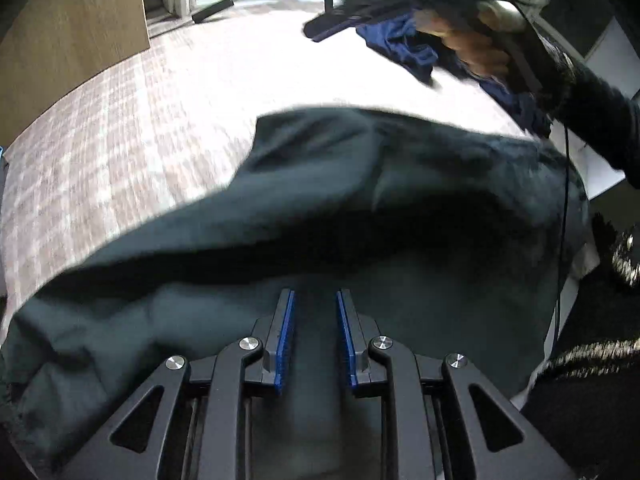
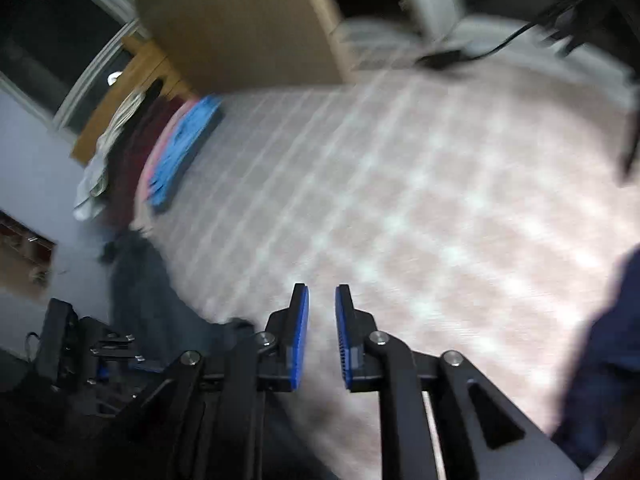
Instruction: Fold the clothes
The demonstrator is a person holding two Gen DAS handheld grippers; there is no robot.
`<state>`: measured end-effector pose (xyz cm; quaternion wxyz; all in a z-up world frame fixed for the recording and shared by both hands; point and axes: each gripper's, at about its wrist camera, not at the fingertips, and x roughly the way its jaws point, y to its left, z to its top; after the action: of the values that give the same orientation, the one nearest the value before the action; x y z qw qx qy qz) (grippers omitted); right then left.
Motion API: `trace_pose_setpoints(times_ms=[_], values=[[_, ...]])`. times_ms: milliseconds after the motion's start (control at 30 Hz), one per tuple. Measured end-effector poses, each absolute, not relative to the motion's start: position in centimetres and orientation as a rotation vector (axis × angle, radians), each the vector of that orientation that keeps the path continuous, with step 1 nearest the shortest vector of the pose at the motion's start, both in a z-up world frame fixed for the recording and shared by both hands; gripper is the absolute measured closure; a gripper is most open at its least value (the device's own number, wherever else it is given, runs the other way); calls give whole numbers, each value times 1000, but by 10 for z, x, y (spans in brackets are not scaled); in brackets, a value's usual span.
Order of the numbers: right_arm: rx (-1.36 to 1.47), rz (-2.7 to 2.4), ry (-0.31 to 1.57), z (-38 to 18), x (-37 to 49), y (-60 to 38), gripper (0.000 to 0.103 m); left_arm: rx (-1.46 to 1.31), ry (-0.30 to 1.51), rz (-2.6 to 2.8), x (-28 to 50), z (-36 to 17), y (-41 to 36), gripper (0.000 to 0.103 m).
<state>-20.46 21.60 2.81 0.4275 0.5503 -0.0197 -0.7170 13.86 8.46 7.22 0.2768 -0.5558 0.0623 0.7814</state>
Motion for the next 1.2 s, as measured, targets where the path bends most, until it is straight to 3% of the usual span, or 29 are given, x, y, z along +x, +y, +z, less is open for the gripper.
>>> trace_pose_setpoints(times_ms=[100,300,400,700,833,933,967,1067,1200], values=[[1352,-1680,-68,35,-182,222,86,-1467,153,2101,122,70,86,74],[1377,-1516,140,-12,-113,153,85,-1512,153,2121,114,68,69,73],[1401,-1611,90,-23,-126,152,94,-1581,185,2171,130,64,46,71],[1349,-1787,-22,19,-128,164,75,-1586,-11,2431,201,97,-45,68],[1373,-1770,54,12,-108,164,74,-1640,-24,2514,192,87,-80,56],[1422,-1850,123,0,-107,153,75,-1681,-34,2576,185,80,-106,58],[1433,-1879,125,-2,-108,153,75,-1732,-35,2551,184,71,-112,65],[1434,-1947,11,21,-106,176,75,-1712,17,2544,193,85,-118,69],[1331,-2121,-217,88,-83,256,74,-1561,165,2570,210,133,-114,61]])
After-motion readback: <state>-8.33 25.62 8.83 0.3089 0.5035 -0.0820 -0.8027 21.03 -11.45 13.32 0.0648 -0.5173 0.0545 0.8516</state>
